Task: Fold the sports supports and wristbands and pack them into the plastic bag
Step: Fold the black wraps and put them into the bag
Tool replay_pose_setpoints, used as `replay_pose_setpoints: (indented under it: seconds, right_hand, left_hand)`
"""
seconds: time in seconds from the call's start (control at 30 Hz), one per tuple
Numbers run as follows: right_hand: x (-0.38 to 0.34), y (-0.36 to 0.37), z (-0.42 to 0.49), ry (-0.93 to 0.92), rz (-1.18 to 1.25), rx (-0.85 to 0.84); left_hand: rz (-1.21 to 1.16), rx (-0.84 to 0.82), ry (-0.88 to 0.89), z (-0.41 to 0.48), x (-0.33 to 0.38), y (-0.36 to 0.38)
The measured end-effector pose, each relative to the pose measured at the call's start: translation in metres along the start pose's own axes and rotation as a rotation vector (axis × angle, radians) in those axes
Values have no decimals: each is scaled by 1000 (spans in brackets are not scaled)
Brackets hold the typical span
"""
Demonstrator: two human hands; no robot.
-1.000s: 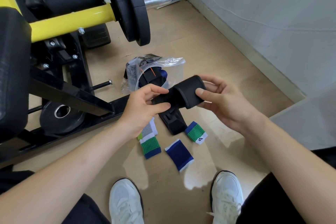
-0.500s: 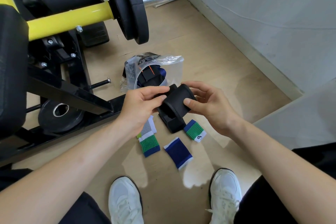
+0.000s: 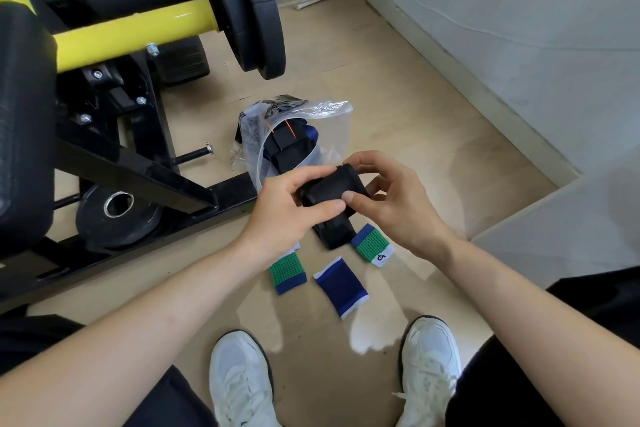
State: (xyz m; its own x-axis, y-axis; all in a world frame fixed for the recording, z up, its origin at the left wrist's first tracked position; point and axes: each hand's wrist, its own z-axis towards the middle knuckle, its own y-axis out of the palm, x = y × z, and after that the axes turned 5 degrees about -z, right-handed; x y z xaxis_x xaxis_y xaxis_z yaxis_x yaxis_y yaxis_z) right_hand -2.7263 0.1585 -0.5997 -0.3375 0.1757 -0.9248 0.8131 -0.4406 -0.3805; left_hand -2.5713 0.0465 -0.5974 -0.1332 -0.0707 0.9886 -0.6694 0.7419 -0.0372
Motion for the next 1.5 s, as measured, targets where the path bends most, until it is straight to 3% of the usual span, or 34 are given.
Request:
replay_pose_setpoints:
  seconds: [0.13, 0.27, 0.37, 0.57, 0.67, 0.83, 0.93, 1.03, 1.23, 1.33, 1.5]
  right_hand:
    - [5, 2, 2, 79, 23, -41]
    - [6, 5, 8, 151, 310, -227]
    - [8, 11, 21, 163, 252, -251]
    - [16, 20, 49, 174, 146, -227]
    - [24, 30, 68, 173, 154, -217]
    - [59, 43, 106, 270, 195, -66]
    - [85, 50, 119, 332, 248, 74]
    - [97, 69, 130, 383, 333, 183]
    - [84, 107, 162, 362, 534, 277]
    - [80, 133, 190, 290, 410, 292]
    - [92, 165, 223, 129, -74, 161]
  left_hand:
    - [-55, 22, 0, 0, -6, -1]
    - [-137, 52, -77, 6, -11, -7]
    - [-190, 11, -154, 14, -16, -15]
    - [-36, 165, -113, 37, -33, -24]
    - [162, 205, -75, 50, -40, -33]
    - [712, 300, 232, 76, -34, -71]
    - [914, 127, 165, 98, -35, -93]
    - [934, 21, 56, 114, -37, -105]
    - [822, 82, 150, 129, -35, -109]
    - [790, 103, 186, 130, -35, -107]
    - [757, 167, 229, 131, -23, -115]
